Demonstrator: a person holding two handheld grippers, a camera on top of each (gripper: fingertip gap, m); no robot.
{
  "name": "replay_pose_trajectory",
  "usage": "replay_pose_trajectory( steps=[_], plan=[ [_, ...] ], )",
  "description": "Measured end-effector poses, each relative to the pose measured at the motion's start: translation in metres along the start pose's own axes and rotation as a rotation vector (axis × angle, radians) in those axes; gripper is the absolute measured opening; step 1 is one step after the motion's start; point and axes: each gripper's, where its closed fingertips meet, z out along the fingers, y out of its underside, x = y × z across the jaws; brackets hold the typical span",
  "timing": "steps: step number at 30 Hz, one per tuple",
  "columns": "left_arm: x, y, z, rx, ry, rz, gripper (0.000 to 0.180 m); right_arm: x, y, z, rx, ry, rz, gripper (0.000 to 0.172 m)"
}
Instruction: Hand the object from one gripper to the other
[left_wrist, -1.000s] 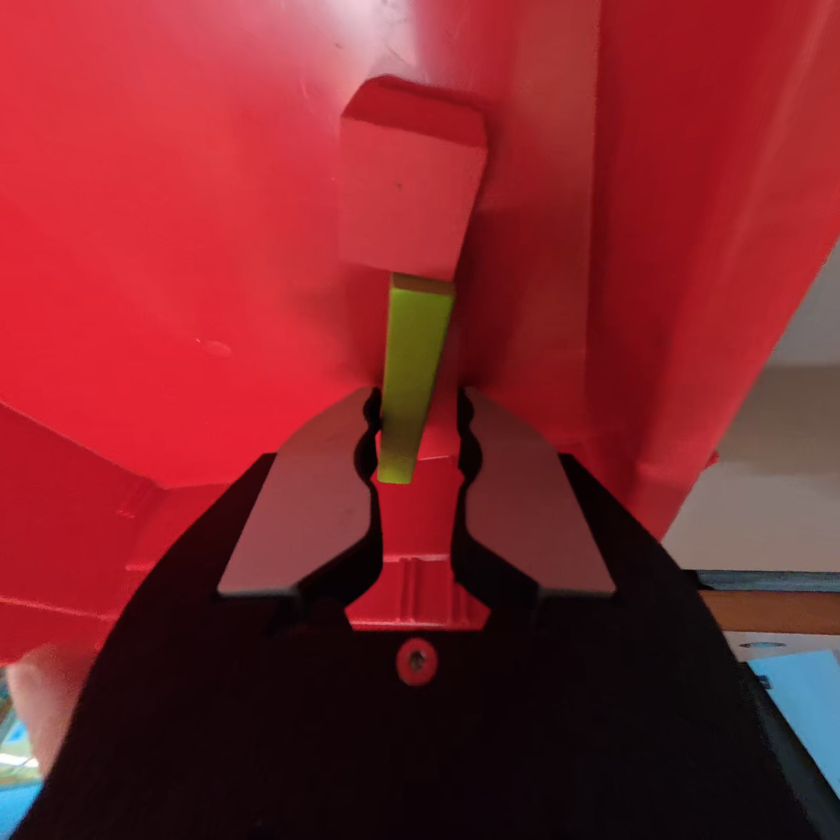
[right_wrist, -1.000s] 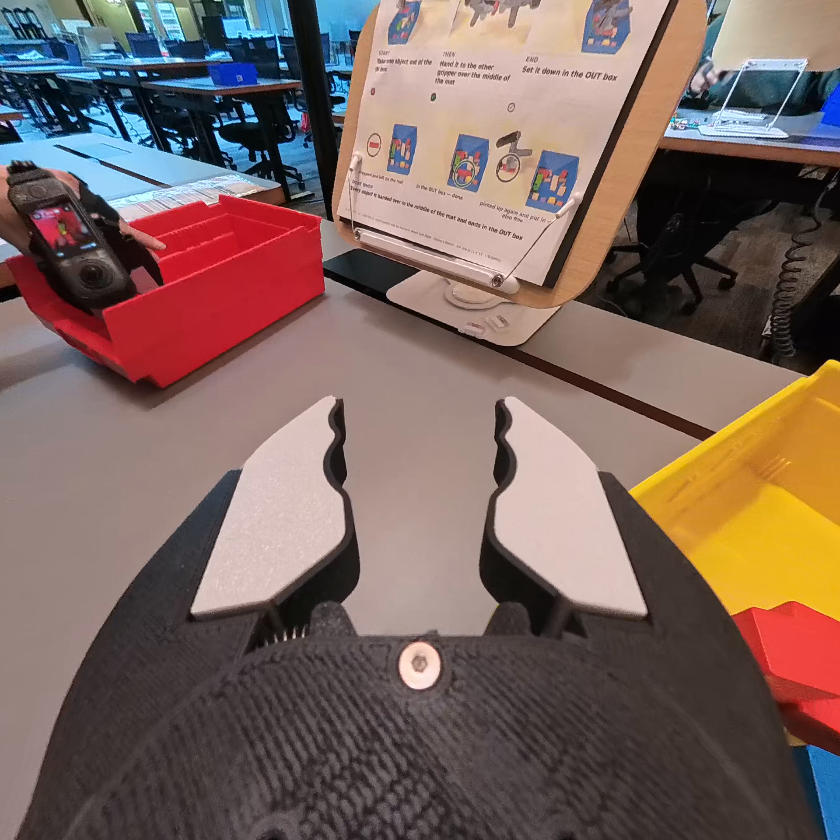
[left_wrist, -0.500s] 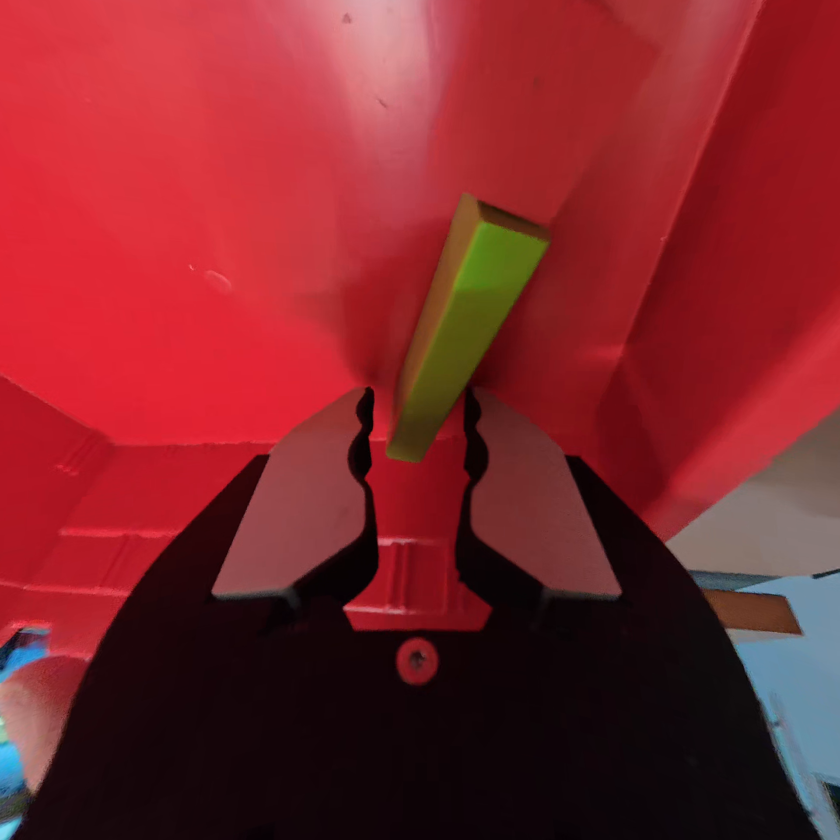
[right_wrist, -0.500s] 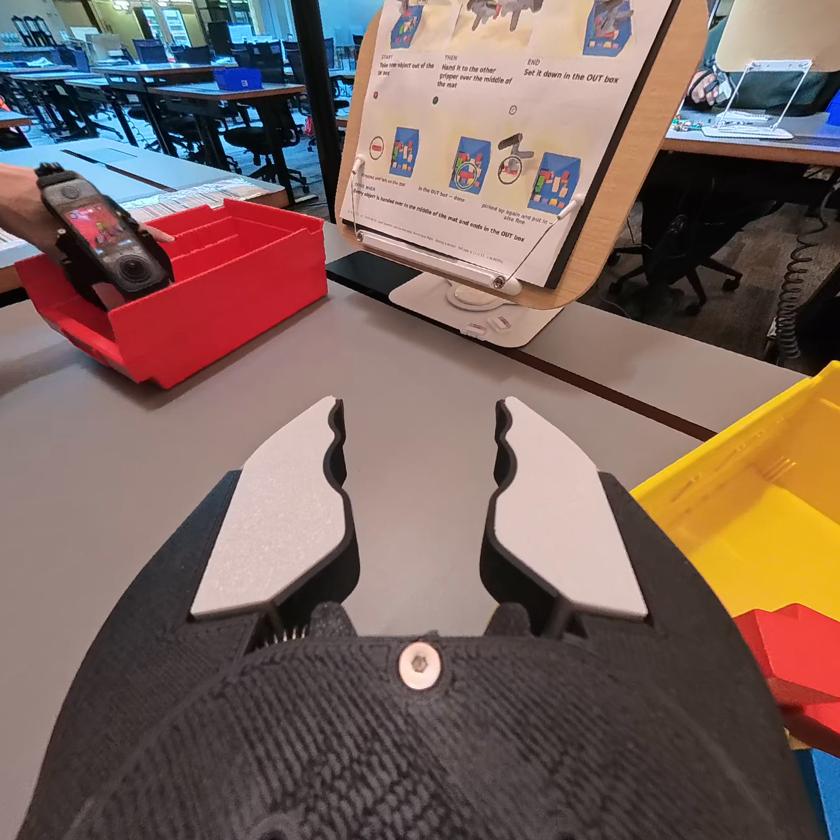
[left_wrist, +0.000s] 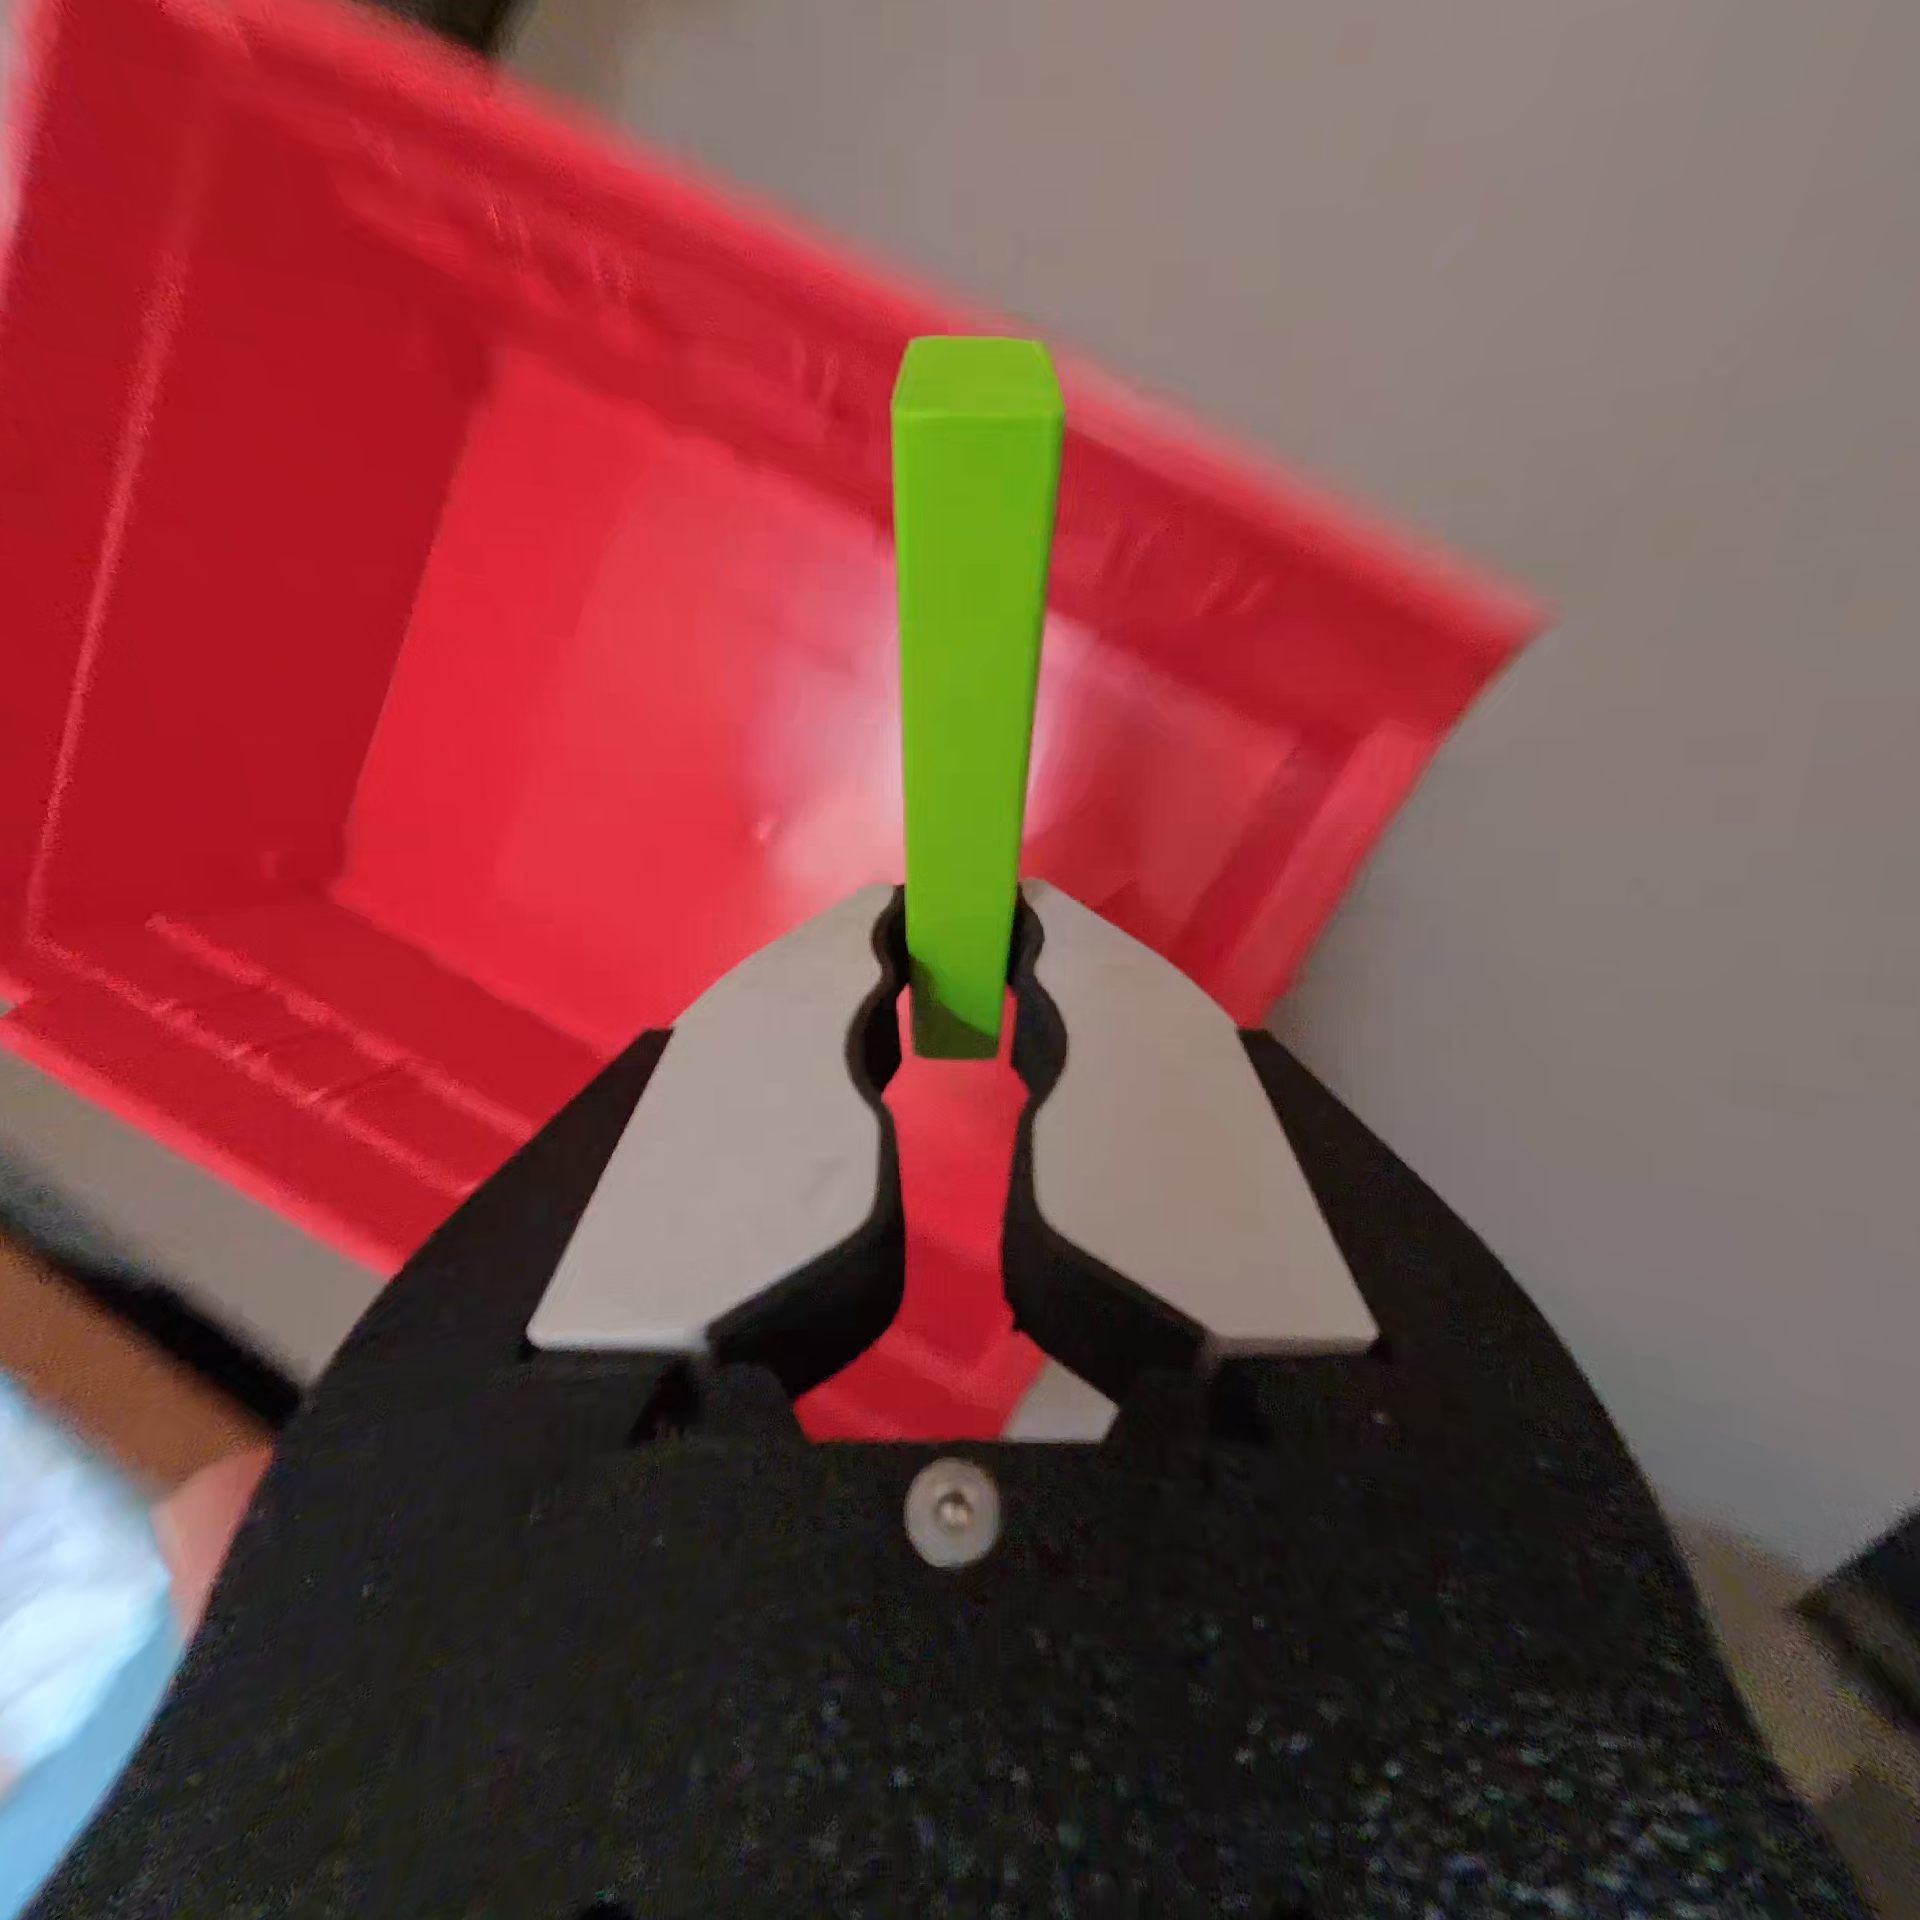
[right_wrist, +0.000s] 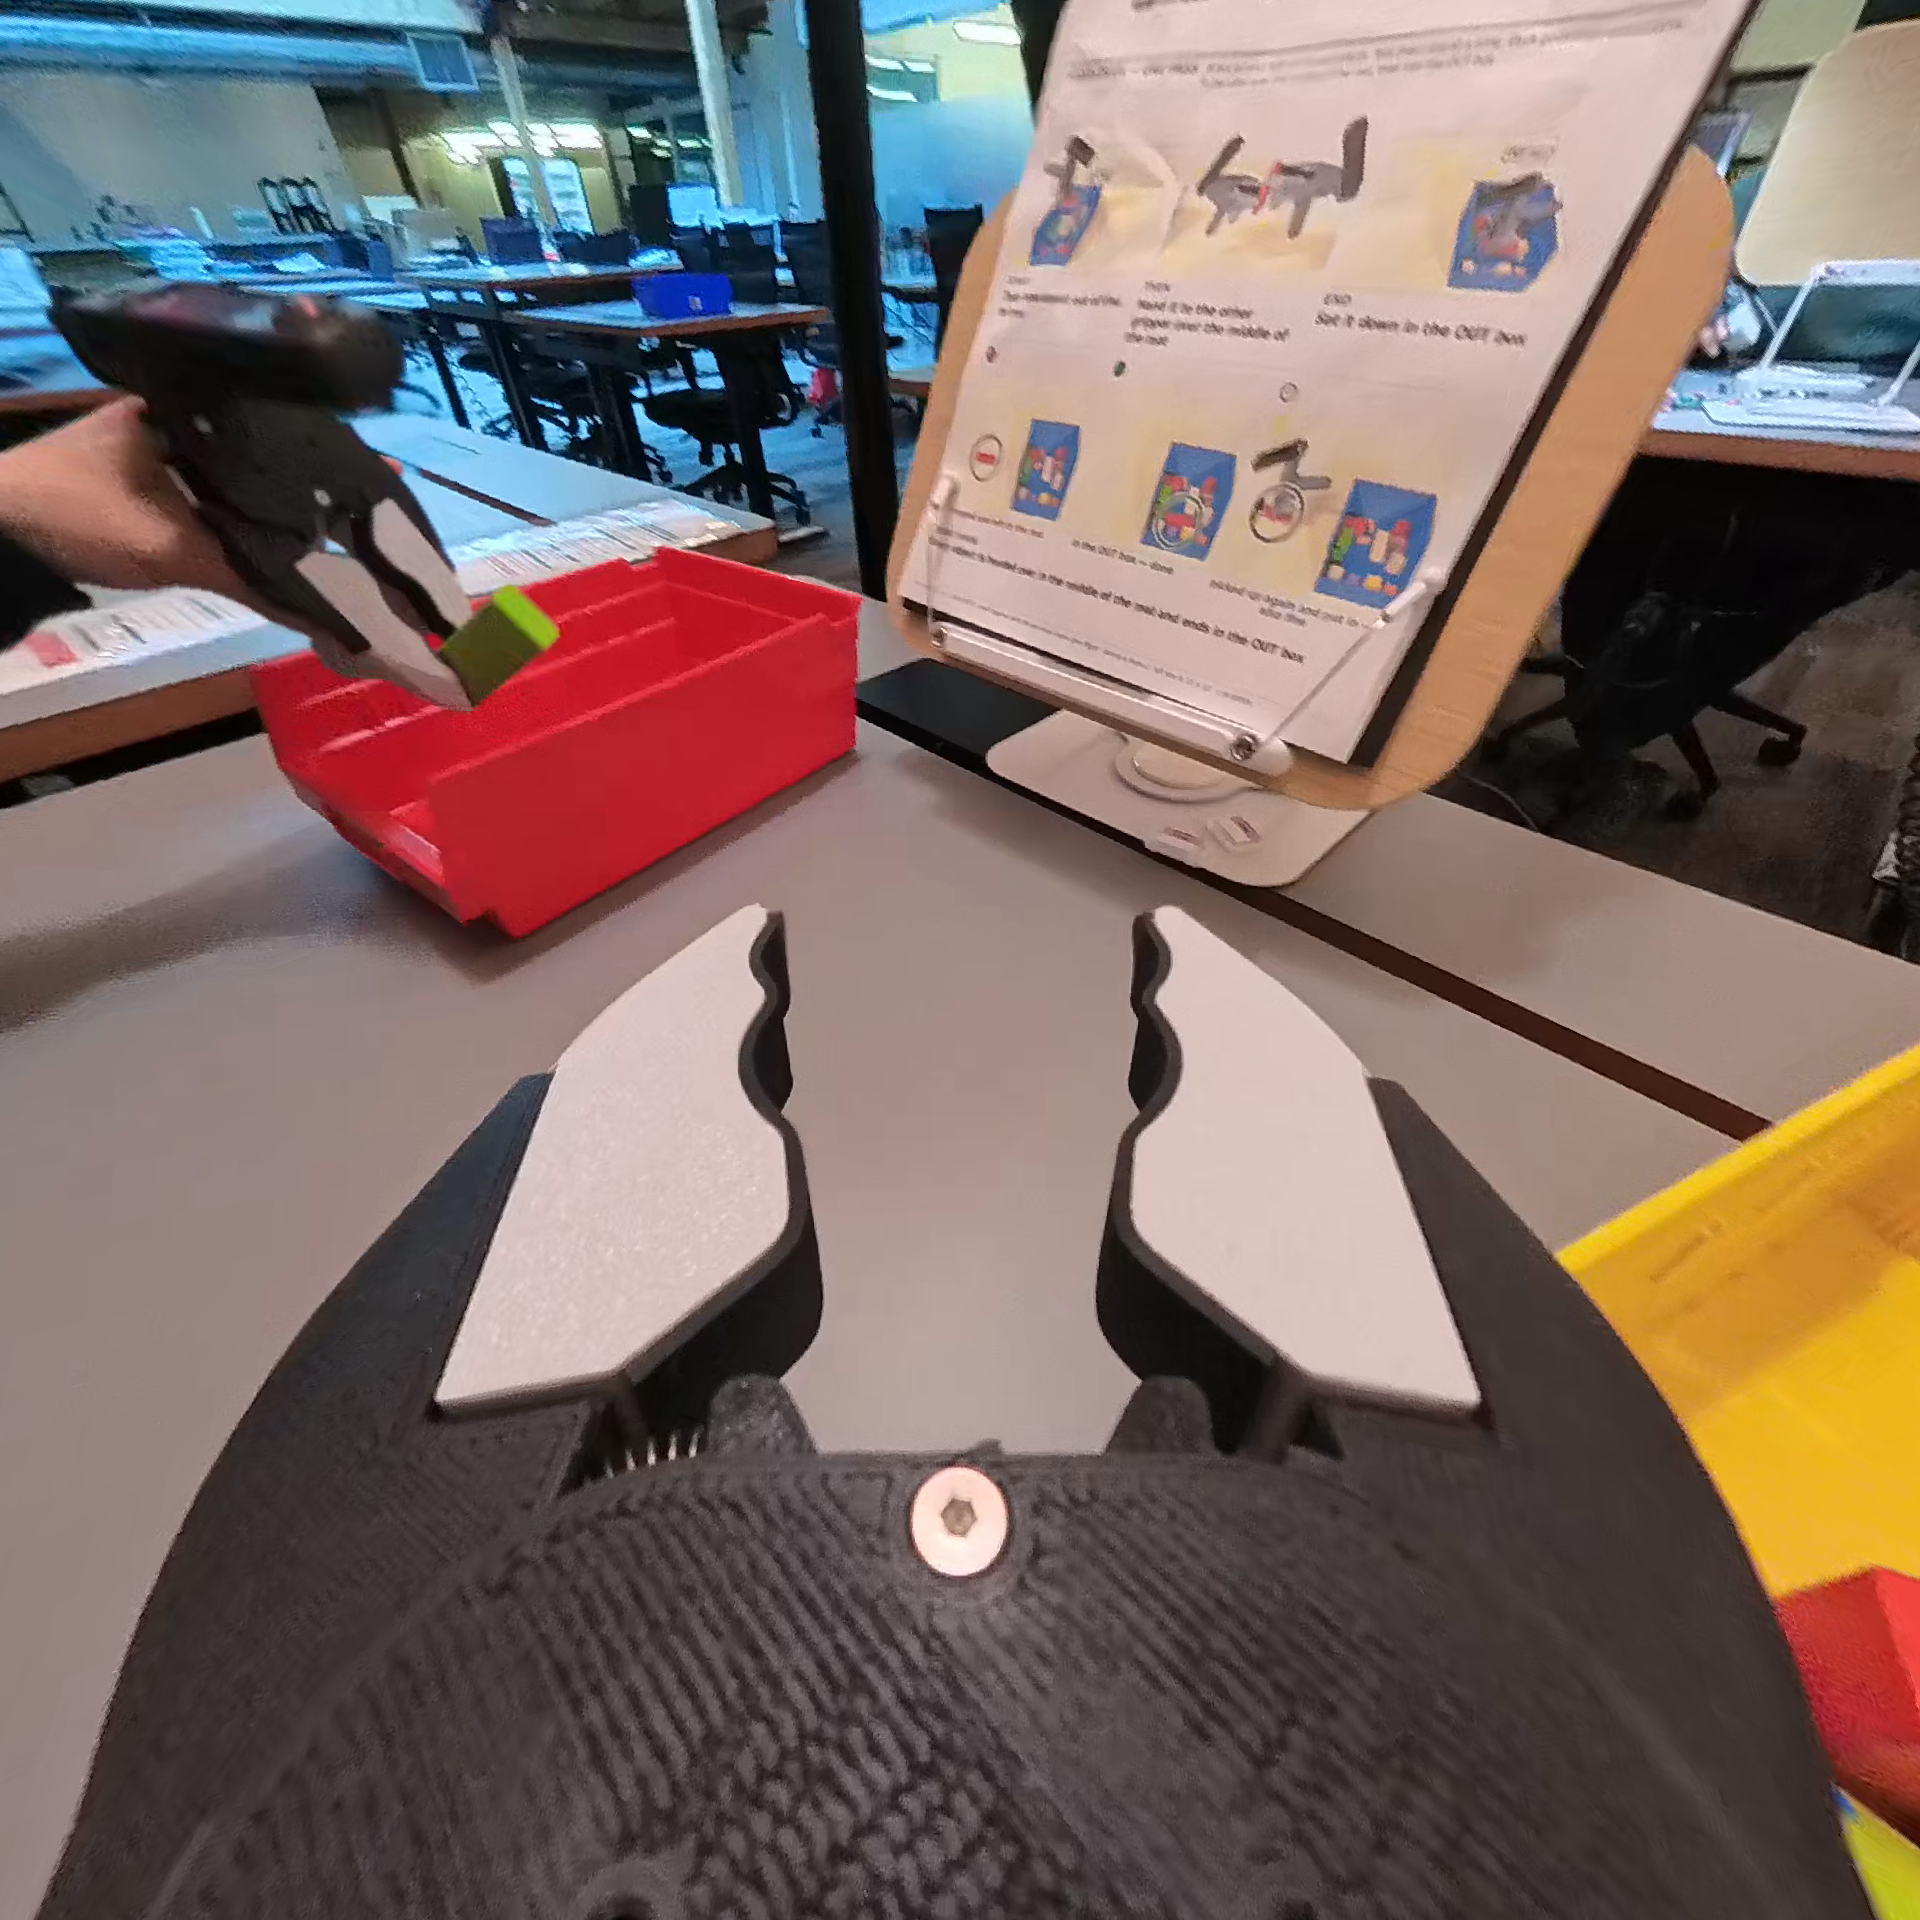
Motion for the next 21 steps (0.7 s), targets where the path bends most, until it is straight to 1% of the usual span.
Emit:
replay_pose_trajectory(
  steps=[1, 3, 5, 7, 10, 13, 16, 18, 21],
  plan=[
    [0.013, -0.019, -0.014, 0.112, 0.036, -0.062, 0.016, -0.006, -0.003, 0.001, 0.014, -0.020, -0.003, 0.064],
    [0.046, -0.058, -0.041, 0.336, 0.135, -0.144, 0.016, -0.021, -0.009, 0.004, 0.037, -0.085, -0.009, 0.067],
    [0.080, -0.089, -0.060, 0.490, 0.196, -0.131, 0.016, -0.040, -0.016, 0.005, 0.058, -0.158, -0.008, 0.070],
    [0.108, -0.112, -0.067, 0.563, 0.195, -0.110, 0.016, -0.058, -0.024, 0.005, 0.088, -0.226, 0.008, 0.071],
    [0.153, -0.150, -0.064, 0.671, 0.283, -0.096, 0.016, -0.084, -0.040, 0.002, 0.158, -0.328, 0.043, 0.072],
    [0.189, -0.185, -0.056, 0.769, 0.378, -0.096, 0.016, -0.101, -0.046, 0.000, 0.183, -0.397, 0.058, 0.072],
    [0.223, -0.214, -0.047, 0.855, 0.434, -0.066, 0.016, -0.103, -0.042, 0.001, 0.167, -0.397, 0.026, 0.072],
    [0.246, -0.224, -0.040, 0.855, 0.496, -0.036, 0.016, -0.108, -0.039, 0.000, 0.161, -0.427, -0.009, 0.071],
    [0.264, -0.230, -0.027, 0.802, 0.502, -0.006, 0.016, -0.117, -0.034, -0.003, 0.146, -0.503, -0.031, 0.064]
  ],
)
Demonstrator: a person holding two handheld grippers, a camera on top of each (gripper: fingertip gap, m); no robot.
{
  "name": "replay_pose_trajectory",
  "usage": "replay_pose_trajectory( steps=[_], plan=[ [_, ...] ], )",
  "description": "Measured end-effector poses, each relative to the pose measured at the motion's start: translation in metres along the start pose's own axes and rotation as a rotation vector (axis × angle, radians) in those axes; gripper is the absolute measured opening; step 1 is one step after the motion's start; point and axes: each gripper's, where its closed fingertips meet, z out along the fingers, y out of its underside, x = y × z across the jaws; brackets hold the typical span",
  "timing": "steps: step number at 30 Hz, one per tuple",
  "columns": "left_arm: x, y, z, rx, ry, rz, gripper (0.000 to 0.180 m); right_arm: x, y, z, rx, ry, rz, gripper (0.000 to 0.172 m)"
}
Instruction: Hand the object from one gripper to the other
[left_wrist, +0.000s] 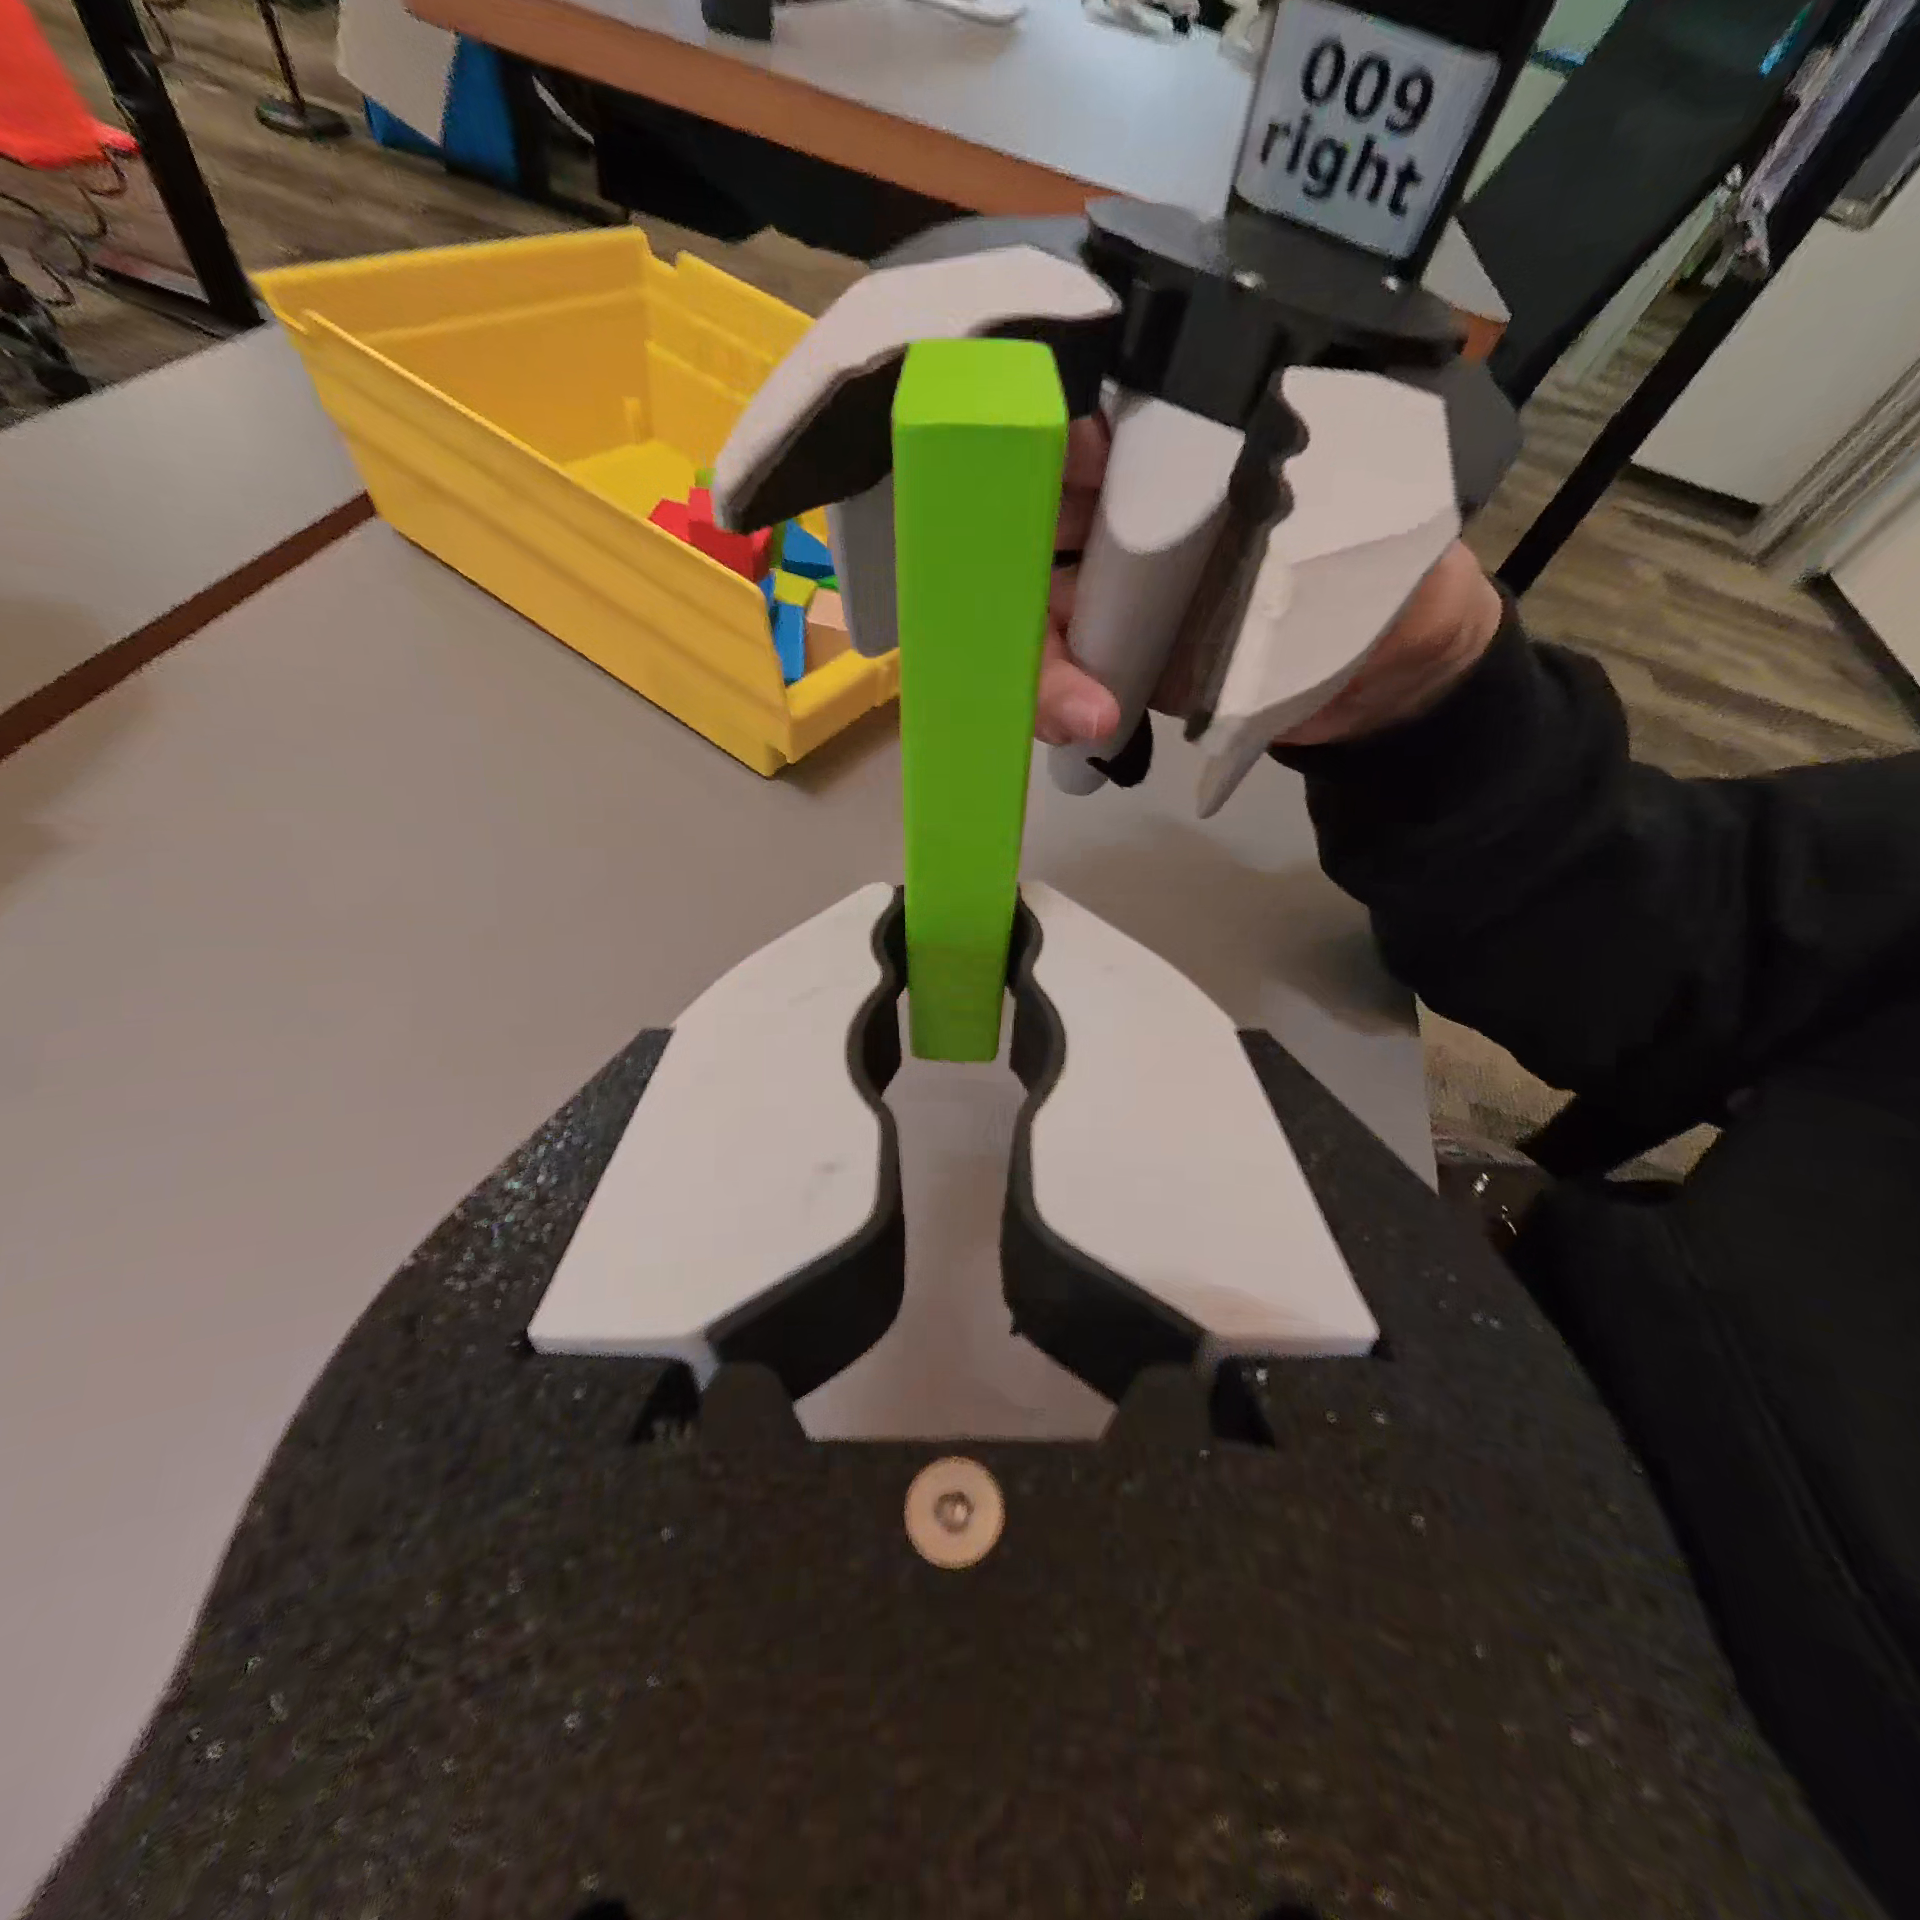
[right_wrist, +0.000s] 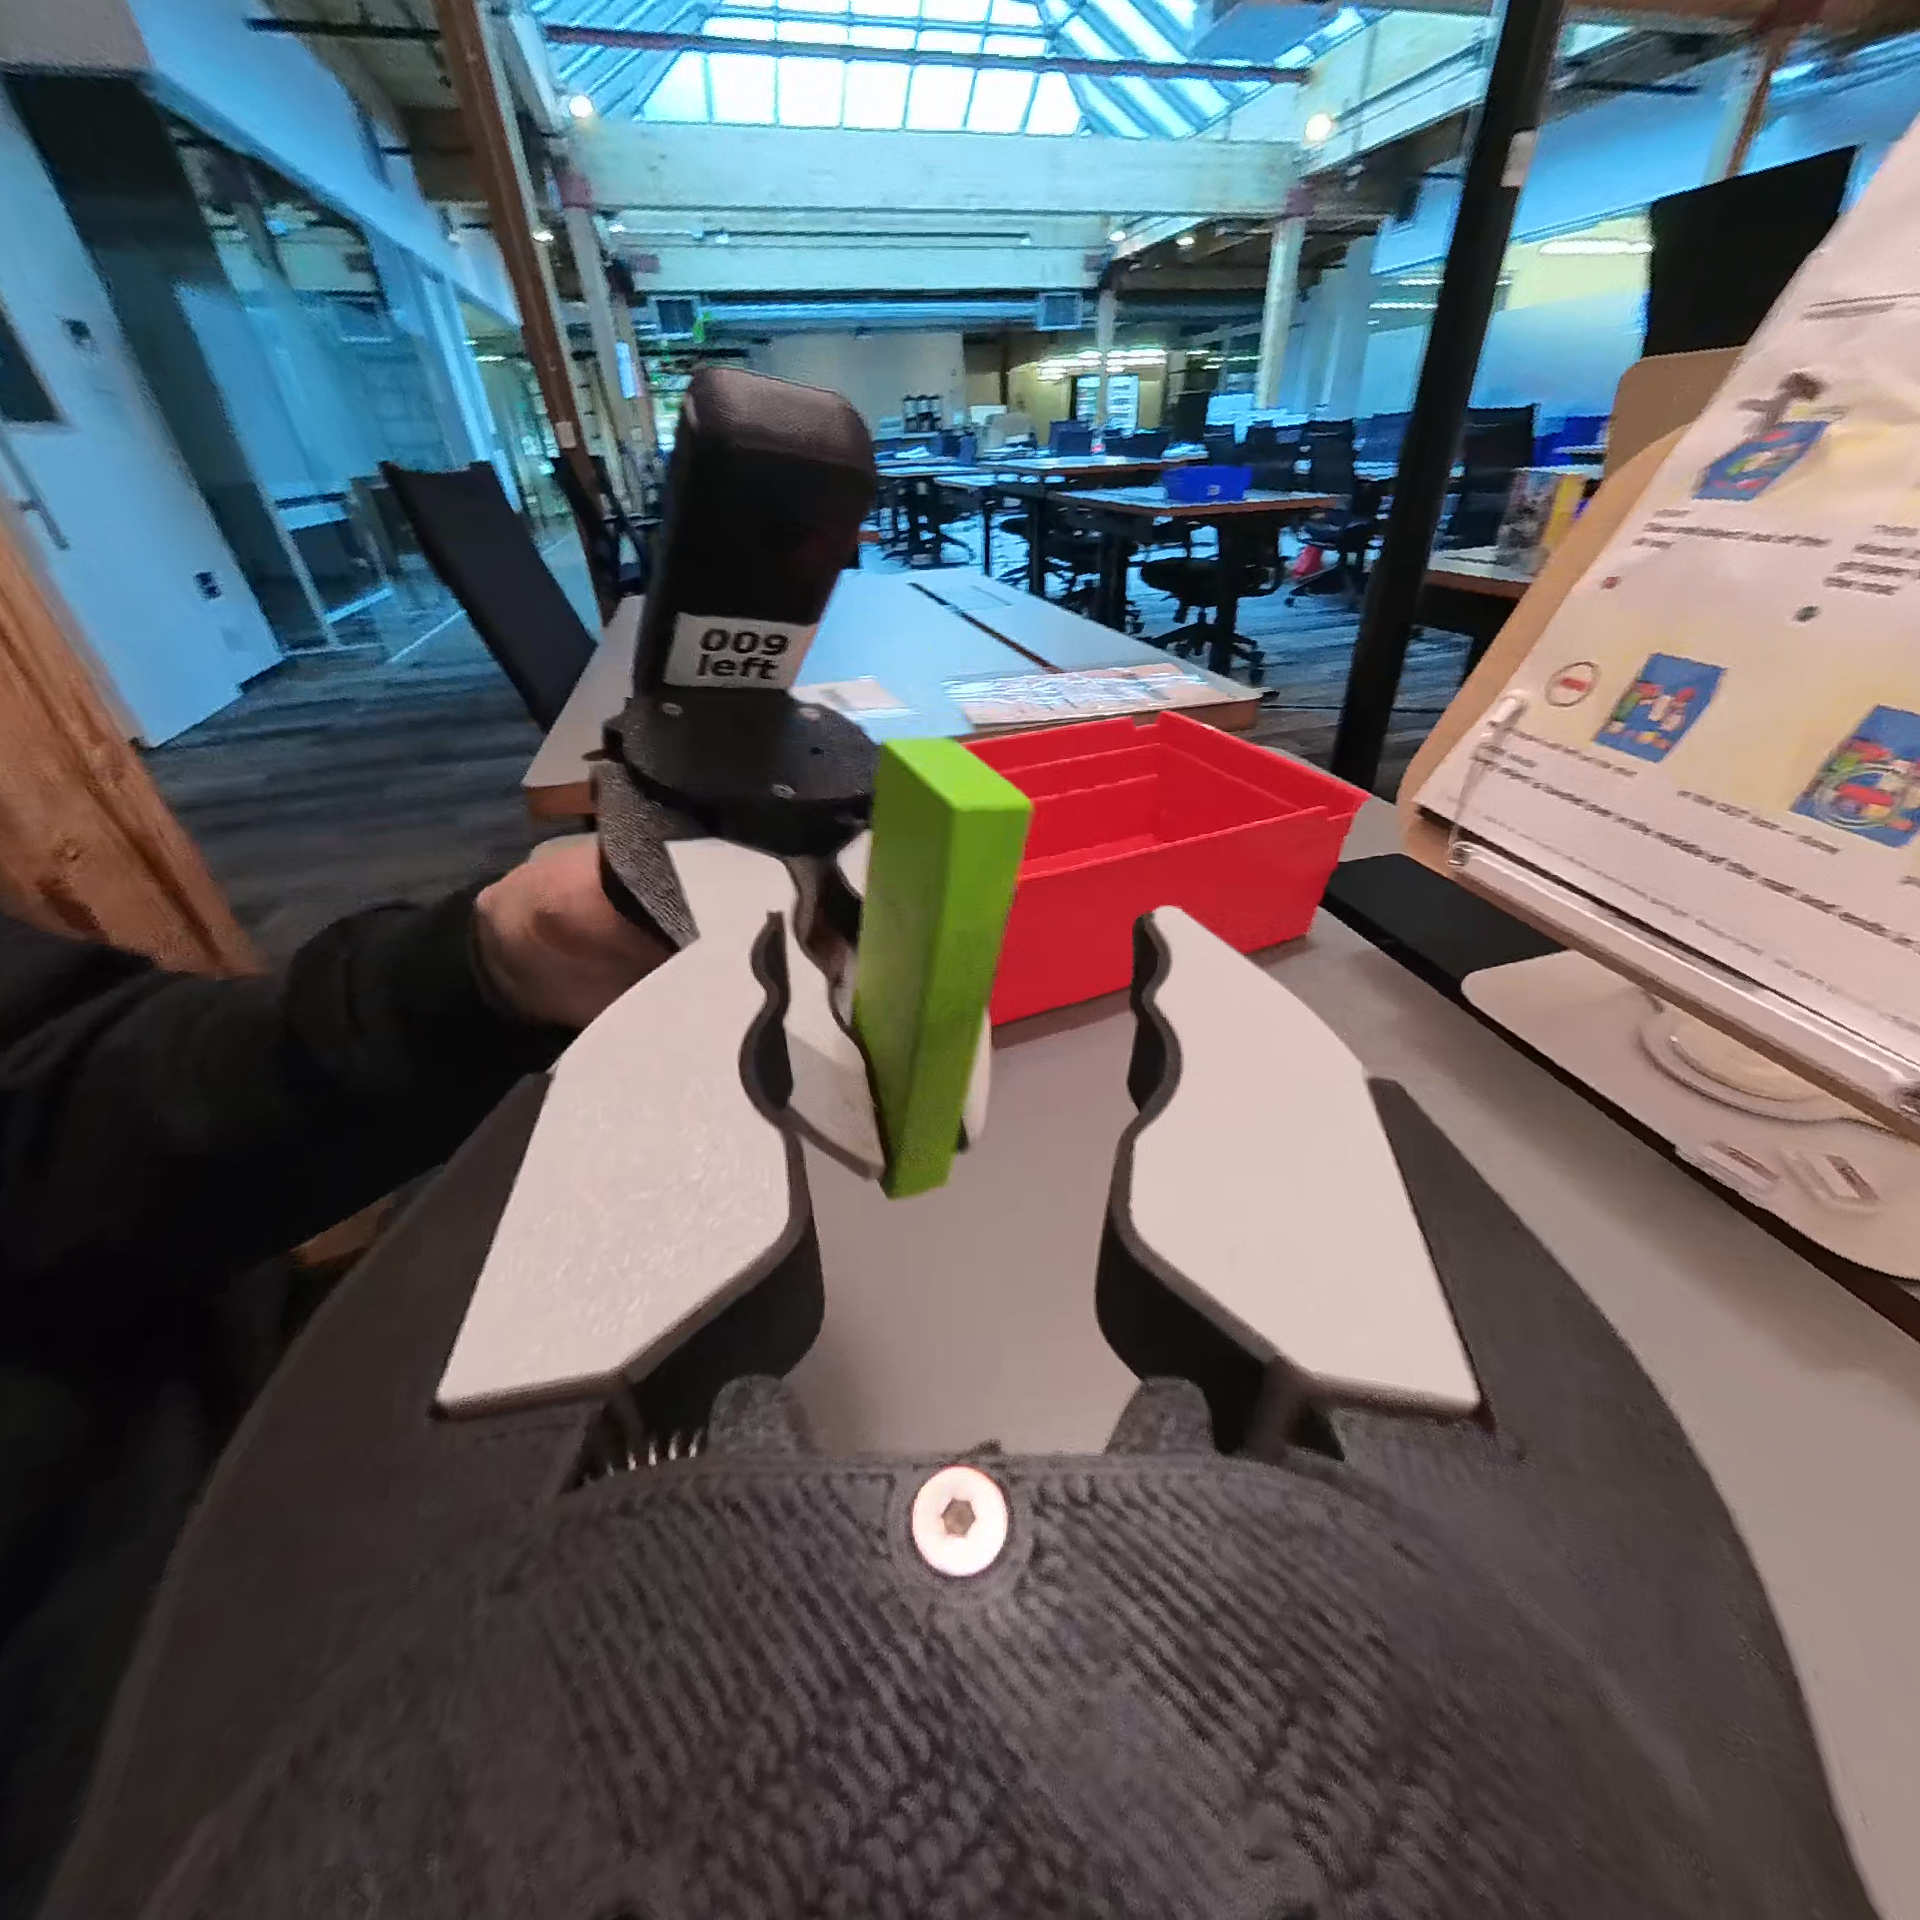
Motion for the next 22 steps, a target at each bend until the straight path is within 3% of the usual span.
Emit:
replay_pose_trajectory(
  steps=[5, 6, 12, 17, 22],
  plan=[
    [0.012, 0.011, 0.011, -0.042, 0.018, 0.019, 0.016, -0.015, 0.005, 0.007, -0.017, -0.096, -0.029, 0.042],
    [0.012, 0.013, 0.011, -0.037, 0.009, 0.018, 0.016, -0.017, 0.009, 0.009, -0.039, -0.108, -0.036, 0.028],
    [0.000, 0.014, 0.004, 0.087, -0.049, -0.059, 0.025, -0.016, 0.009, 0.013, -0.009, -0.105, 0.035, 0.018],
    [-0.022, 0.021, -0.013, 0.139, -0.224, -0.050, 0.027, 0.032, 0.005, -0.019, -0.036, 0.172, -0.065, 0.017],
    [-0.026, 0.036, -0.016, 0.062, -0.251, -0.045, 0.027, 0.120, -0.002, -0.130, 0.024, 0.659, -0.077, 0.017]
  ],
)
